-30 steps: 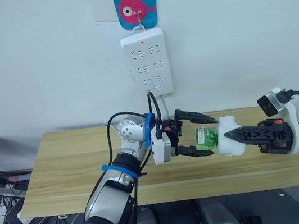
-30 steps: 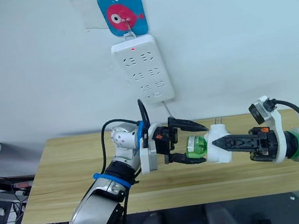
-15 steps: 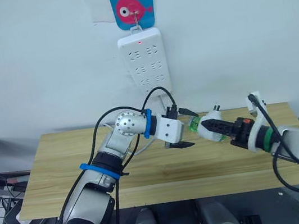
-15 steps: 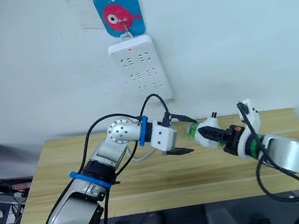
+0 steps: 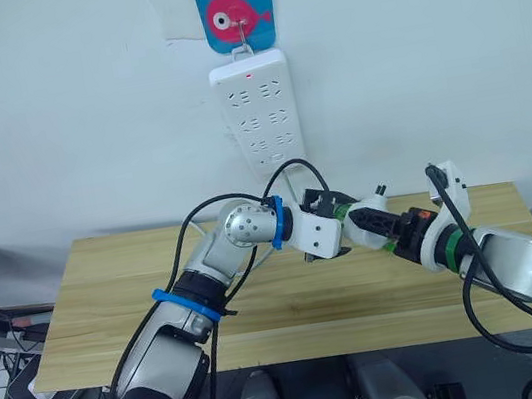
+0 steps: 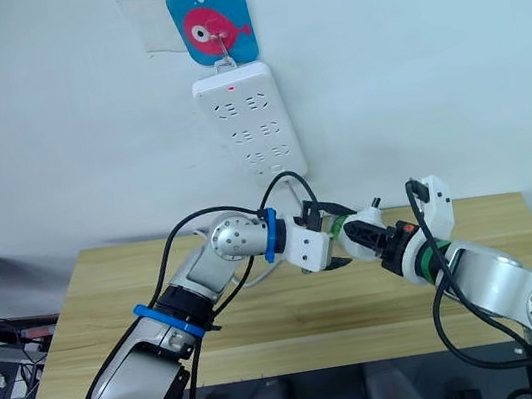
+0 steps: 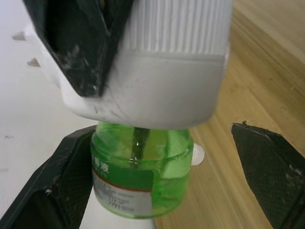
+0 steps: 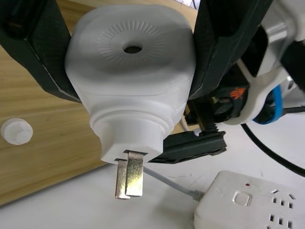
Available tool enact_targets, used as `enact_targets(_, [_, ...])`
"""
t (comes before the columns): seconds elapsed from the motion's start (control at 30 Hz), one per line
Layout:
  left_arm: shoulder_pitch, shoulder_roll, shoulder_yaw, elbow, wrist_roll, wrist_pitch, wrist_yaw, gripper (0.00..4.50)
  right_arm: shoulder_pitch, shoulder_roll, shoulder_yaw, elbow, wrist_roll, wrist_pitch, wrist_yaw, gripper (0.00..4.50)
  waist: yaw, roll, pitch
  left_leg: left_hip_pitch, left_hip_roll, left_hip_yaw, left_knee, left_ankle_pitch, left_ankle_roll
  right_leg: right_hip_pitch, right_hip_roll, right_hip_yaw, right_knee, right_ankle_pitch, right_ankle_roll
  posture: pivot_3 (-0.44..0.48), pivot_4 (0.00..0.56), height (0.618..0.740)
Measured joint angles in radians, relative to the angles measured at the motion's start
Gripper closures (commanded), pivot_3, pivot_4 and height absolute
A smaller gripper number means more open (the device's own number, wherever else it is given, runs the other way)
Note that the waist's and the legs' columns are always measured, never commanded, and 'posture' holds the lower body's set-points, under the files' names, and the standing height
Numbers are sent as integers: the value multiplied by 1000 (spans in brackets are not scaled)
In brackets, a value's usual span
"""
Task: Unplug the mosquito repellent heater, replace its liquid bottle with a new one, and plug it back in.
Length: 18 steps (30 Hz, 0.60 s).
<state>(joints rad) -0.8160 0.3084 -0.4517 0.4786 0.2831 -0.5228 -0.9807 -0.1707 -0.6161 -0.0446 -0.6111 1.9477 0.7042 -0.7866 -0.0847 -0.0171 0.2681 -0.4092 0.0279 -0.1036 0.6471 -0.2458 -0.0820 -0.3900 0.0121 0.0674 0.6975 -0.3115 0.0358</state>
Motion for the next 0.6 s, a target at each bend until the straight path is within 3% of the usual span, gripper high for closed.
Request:
enact_targets(0.13, [-6, -3, -4, 10, 1, -1, 10, 0, 2, -15, 22, -23, 0, -11, 6, 1531, -1, 0, 0, 0, 0, 0, 0, 0, 0, 0, 0, 0, 0, 0, 0, -119, 229, 740])
enact_targets(0.17, [-11, -4, -6, 19, 1, -3, 10, 175, 3, -25, 26, -23, 0, -12, 13, 1531, 0, 0, 0, 0, 0, 0, 0, 0, 0, 0, 0, 0, 0, 0, 0, -119, 229, 740])
enact_targets(0.27, [-25, -3, -13, 36, 1, -9, 11, 864, 4, -110, 28, -21, 1, 12, 73, 1531, 0, 0, 0, 0, -1, 0, 0, 0, 0, 0, -1, 0, 0, 0, 0, -119, 229, 740])
enact_targets(0.43, [-29, -5, -17, 44, 1, -10, 10, 2286, 24, -125, 29, -21, 1, 7, 109, 1531, 0, 0, 0, 0, 0, 0, 0, 0, 0, 0, 0, 0, 0, 0, 0, -121, 226, 740])
enact_targets(0.6, [-35, -4, -20, 44, 1, -11, 9, 2281, 24, -139, 28, -19, 1, 5, 127, 1531, 0, 0, 0, 0, 0, 0, 0, 0, 0, 0, 0, 0, 0, 0, 0, -120, 225, 740])
